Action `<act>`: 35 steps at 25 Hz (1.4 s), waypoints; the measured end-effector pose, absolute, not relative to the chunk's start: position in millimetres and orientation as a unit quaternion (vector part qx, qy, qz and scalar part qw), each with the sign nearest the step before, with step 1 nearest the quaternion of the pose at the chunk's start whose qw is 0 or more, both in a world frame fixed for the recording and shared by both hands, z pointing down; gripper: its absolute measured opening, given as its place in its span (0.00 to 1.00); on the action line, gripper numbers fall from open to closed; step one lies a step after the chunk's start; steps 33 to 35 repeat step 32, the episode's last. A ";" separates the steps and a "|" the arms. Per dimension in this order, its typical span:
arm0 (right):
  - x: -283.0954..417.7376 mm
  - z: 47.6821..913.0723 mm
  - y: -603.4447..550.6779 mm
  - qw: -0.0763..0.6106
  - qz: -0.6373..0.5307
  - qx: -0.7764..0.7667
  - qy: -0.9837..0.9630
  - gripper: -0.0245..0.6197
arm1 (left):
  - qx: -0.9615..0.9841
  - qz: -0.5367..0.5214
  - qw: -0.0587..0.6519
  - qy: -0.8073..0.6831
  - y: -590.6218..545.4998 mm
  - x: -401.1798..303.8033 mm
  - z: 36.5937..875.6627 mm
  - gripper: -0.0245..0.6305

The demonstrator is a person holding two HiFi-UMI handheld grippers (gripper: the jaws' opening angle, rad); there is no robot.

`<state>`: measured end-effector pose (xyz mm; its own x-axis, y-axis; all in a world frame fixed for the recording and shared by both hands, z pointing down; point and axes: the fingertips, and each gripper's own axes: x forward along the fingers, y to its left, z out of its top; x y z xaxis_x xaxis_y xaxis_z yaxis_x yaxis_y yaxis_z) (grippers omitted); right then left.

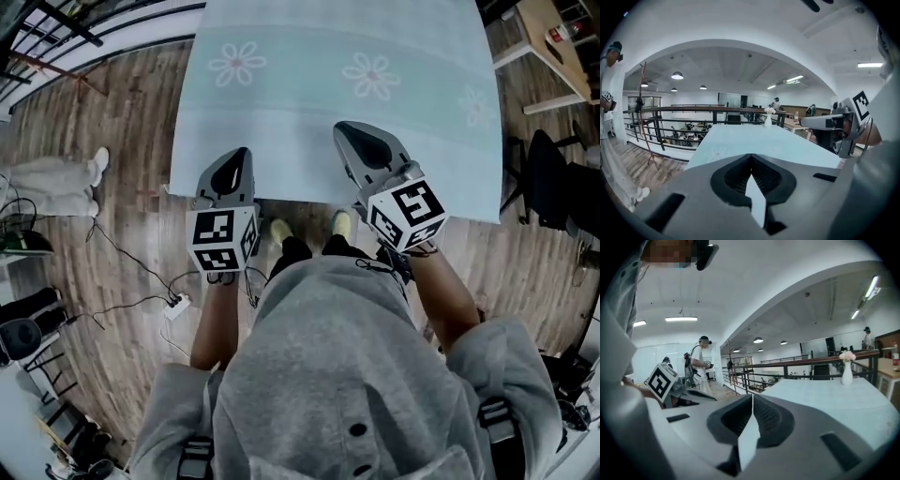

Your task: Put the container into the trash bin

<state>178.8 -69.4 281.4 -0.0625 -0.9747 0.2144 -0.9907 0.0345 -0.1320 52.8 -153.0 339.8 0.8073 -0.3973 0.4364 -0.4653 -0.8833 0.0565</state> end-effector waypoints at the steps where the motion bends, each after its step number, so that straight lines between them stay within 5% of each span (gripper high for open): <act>1: 191.1 279.2 -59.2 0.031 0.119 0.695 -0.708 0.09 | 0.951 0.205 0.077 -0.221 -148.6 62.8 333.3 0.07; 13: 285.1 270.8 51.0 0.024 0.098 0.791 -0.604 0.09 | 0.976 0.183 0.021 -0.118 -74.7 162.0 294.6 0.07; 35: 336.1 280.8 119.5 0.015 0.088 0.798 -0.596 0.09 | 0.975 0.183 0.004 -0.128 -10.9 203.2 299.3 0.07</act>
